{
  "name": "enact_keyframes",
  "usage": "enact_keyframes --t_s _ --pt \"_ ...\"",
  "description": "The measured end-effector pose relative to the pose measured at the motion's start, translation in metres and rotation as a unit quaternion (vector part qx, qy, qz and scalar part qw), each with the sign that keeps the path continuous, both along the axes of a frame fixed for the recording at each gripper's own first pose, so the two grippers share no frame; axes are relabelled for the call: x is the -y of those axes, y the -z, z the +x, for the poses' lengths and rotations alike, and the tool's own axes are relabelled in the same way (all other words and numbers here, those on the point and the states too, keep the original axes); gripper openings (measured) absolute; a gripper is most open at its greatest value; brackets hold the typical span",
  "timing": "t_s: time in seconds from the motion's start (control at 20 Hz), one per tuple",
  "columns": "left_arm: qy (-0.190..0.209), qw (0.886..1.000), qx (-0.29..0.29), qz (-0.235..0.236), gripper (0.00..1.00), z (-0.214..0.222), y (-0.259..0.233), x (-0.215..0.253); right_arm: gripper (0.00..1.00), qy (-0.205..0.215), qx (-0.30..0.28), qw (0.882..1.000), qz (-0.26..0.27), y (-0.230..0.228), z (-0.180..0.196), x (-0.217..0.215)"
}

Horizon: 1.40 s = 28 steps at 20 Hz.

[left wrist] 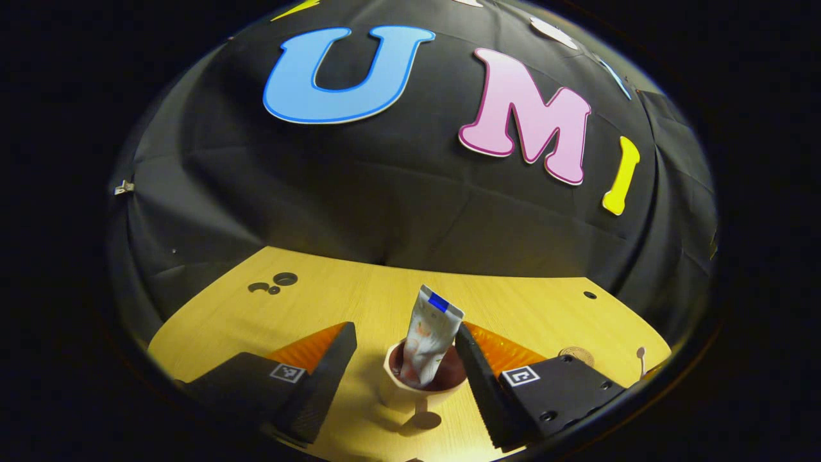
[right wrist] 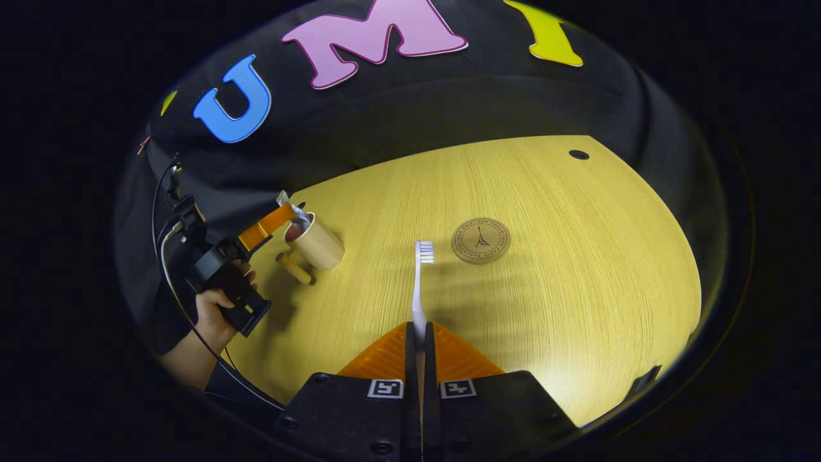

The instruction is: Put the toothbrush and toothpaste on the desktop into the cup, then pick up the cup and place it on the coaster on the desktop.

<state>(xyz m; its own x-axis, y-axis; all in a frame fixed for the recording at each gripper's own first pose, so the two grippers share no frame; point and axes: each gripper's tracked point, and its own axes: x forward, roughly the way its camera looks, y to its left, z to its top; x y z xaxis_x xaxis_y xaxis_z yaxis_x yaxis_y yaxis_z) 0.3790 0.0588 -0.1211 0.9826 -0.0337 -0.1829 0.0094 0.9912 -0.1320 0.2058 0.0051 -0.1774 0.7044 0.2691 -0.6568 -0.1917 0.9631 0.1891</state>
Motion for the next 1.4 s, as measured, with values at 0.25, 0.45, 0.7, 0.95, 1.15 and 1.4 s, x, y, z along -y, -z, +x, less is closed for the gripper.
enact_keyframes --t_s 0.25,0.45,0.7,0.95,1.15,1.4 --pt "-0.032 0.999 -0.014 -0.003 0.98 -0.067 0.006 -0.016 0.06 -0.027 0.039 0.999 0.019 -0.028 0.030 -0.033" --pt "-0.040 0.998 -0.022 0.033 0.98 -0.116 0.010 -0.019 0.06 -0.050 0.073 0.995 0.041 -0.052 0.062 -0.076" --pt "-0.022 0.998 -0.035 0.044 0.98 -0.159 0.015 -0.002 0.06 -0.075 0.123 0.988 0.057 -0.082 0.098 -0.131" --pt "0.015 0.997 -0.044 0.068 0.98 -0.189 0.019 0.012 0.06 -0.092 0.179 0.977 0.074 -0.102 0.128 -0.177" --pt "0.033 0.995 -0.046 0.078 0.98 -0.200 0.024 0.017 0.06 -0.079 0.205 0.971 0.096 -0.097 0.155 -0.204" --pt "0.049 0.996 -0.045 0.056 0.98 -0.203 0.027 0.025 0.06 -0.062 0.211 0.968 0.117 -0.081 0.179 -0.231"
